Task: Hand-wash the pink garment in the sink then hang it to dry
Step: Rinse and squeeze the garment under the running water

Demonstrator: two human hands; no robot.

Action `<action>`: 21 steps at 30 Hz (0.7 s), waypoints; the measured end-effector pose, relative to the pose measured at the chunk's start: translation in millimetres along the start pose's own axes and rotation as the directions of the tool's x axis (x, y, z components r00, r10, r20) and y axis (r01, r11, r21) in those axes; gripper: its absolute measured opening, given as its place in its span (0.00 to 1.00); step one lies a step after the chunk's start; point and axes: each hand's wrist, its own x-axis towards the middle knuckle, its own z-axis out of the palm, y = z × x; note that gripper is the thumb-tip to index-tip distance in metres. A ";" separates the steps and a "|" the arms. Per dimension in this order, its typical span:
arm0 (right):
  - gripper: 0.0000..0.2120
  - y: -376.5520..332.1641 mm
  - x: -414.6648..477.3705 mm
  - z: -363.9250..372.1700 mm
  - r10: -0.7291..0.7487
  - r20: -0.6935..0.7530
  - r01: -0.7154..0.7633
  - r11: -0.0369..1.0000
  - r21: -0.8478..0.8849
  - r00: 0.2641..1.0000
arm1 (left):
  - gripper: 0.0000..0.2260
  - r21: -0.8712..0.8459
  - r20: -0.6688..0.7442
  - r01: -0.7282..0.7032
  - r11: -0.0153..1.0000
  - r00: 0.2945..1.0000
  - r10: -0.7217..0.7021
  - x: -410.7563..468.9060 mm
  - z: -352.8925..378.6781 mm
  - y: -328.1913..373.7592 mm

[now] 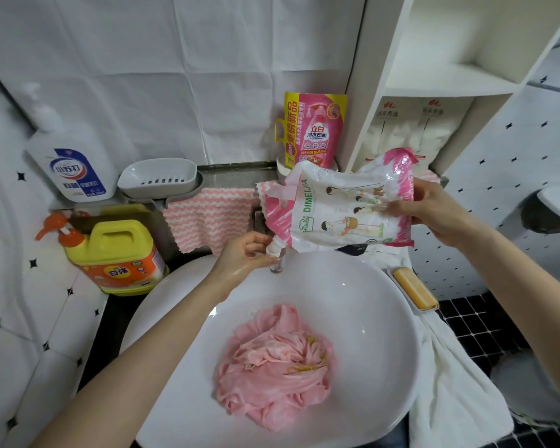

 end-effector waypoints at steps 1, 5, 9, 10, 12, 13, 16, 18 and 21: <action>0.13 -0.7 0.4 -0.1 -0.006 -0.002 0.006 1.000 -0.002 1.000 | 0.13 -0.001 0.005 0.002 1.000 1.000 -0.002 0.2 0.2 -0.4; 0.13 -4.2 0.7 -1.0 -0.044 -0.007 0.044 0.999 -0.024 0.999 | 0.12 -0.012 0.029 0.019 1.000 0.999 -0.019 0.2 2.1 -0.8; 0.14 -9.7 0.3 0.7 -0.102 0.003 0.102 0.993 -0.066 0.995 | 0.11 -0.026 0.065 0.036 0.999 0.997 -0.034 0.0 6.4 -1.7; 0.14 -11.1 0.6 1.3 -0.114 0.008 0.115 0.990 -0.079 0.993 | 0.11 -0.023 0.071 0.038 0.999 0.997 -0.036 0.1 7.3 -2.9; 0.14 -13.2 1.6 2.2 -0.133 0.016 0.134 0.985 -0.108 0.991 | 0.11 -0.017 0.074 0.043 0.999 0.996 -0.042 0.3 7.8 -6.3; 0.14 -14.1 1.9 2.6 -0.140 0.019 0.141 0.983 -0.116 0.990 | 0.12 -0.013 0.071 0.047 0.999 0.996 -0.046 0.6 7.9 -7.7; 0.15 -14.8 3.0 2.7 -0.153 0.017 0.154 0.981 -0.120 0.988 | 0.12 -0.015 0.068 0.052 0.999 0.996 -0.051 1.0 8.1 -8.1; 0.15 -13.5 4.0 2.5 -0.157 0.014 0.158 0.982 -0.107 0.987 | 0.11 -0.022 0.068 0.046 0.999 0.997 -0.044 0.6 8.5 -6.3; 0.15 -7.9 6.0 2.0 -0.151 0.001 0.151 0.985 -0.081 0.989 | 0.11 -0.026 0.055 0.048 0.999 0.997 -0.046 -0.1 8.4 -3.8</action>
